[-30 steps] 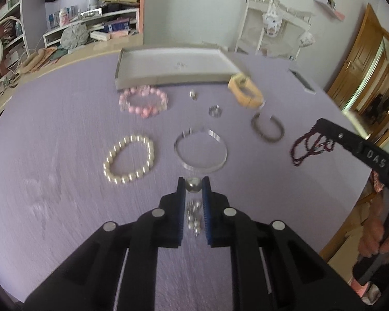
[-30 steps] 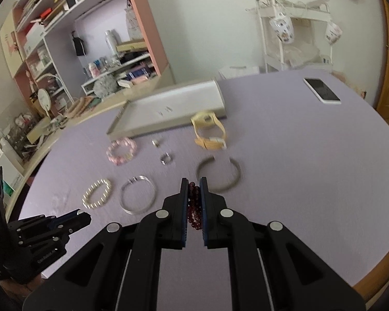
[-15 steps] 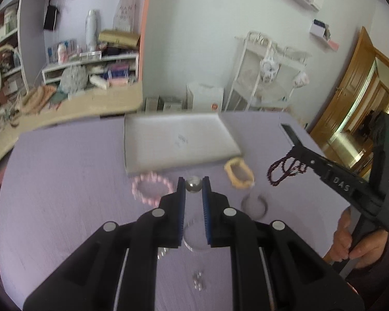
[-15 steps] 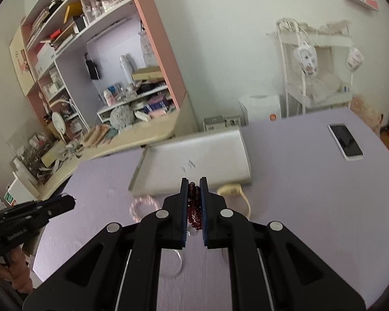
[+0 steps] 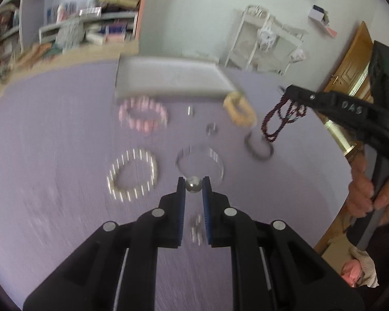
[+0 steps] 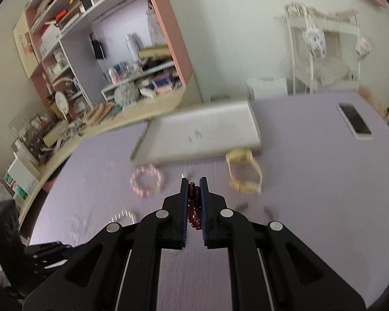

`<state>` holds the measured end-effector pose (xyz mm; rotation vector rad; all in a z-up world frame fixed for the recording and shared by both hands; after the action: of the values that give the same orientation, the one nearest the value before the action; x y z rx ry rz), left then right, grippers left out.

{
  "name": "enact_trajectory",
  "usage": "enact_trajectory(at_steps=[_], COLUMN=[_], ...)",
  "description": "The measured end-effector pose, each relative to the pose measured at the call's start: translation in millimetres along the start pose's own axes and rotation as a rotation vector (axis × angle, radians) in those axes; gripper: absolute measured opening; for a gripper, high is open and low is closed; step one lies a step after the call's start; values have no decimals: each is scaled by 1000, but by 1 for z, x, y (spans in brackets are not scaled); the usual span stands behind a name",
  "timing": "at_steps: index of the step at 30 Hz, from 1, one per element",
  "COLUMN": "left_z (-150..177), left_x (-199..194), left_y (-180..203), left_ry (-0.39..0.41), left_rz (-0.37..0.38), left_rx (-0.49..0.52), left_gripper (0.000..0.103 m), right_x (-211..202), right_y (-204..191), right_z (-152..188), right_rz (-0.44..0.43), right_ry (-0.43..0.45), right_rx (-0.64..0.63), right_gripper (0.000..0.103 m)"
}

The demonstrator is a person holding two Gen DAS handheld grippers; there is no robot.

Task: Organize jewelry
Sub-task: 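Carry the necklace in the right tool while the left tool carries the earrings over the white tray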

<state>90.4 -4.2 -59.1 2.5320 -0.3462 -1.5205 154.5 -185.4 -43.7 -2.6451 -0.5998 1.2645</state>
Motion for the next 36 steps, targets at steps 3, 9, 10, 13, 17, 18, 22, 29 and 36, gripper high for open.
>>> enact_trajectory(at_steps=[3, 9, 10, 13, 17, 18, 22, 29, 36], left_z=[26, 43, 43, 44, 44, 45, 50, 55, 56], left_x=[16, 34, 36, 38, 35, 35, 35, 41, 43], left_y=[-2, -2, -1, -1, 5, 7, 10, 5, 10], left_ry=[-22, -37, -40, -37, -24, -23, -25, -38, -34], left_rz=[-6, -40, -45, -50, -67, -72, -73, -93, -113], left_rx=[-9, 17, 19, 20, 47, 57, 73, 51, 74], left_gripper=[20, 21, 21, 36, 44, 44, 44, 22, 16], right_x=[2, -4, -5, -7, -6, -6, -4, -4, -6], right_y=[6, 16, 17, 19, 23, 24, 24, 23, 26], right_z=[20, 38, 39, 42, 45, 46, 49, 52, 53], right_rz=[6, 23, 23, 29, 33, 34, 34, 37, 41], right_ry=[-27, -32, -30, -22, -26, -28, -35, -36, -32], right_rx=[26, 66, 68, 73, 85, 86, 85, 83, 89], right_gripper=[9, 9, 9, 9, 9, 9, 9, 9, 9])
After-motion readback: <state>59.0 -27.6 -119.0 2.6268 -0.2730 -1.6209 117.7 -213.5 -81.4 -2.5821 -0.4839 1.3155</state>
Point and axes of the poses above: each gripper's, at about its wrist camera, not at the fingertips, and x roughly the way its jaws point, y to its right, z to its underside, the point moved 3 cm from there along x, roughly the way its jaws point, and after that the axes turned 9 degrees about -y, right-handed, at the moved point
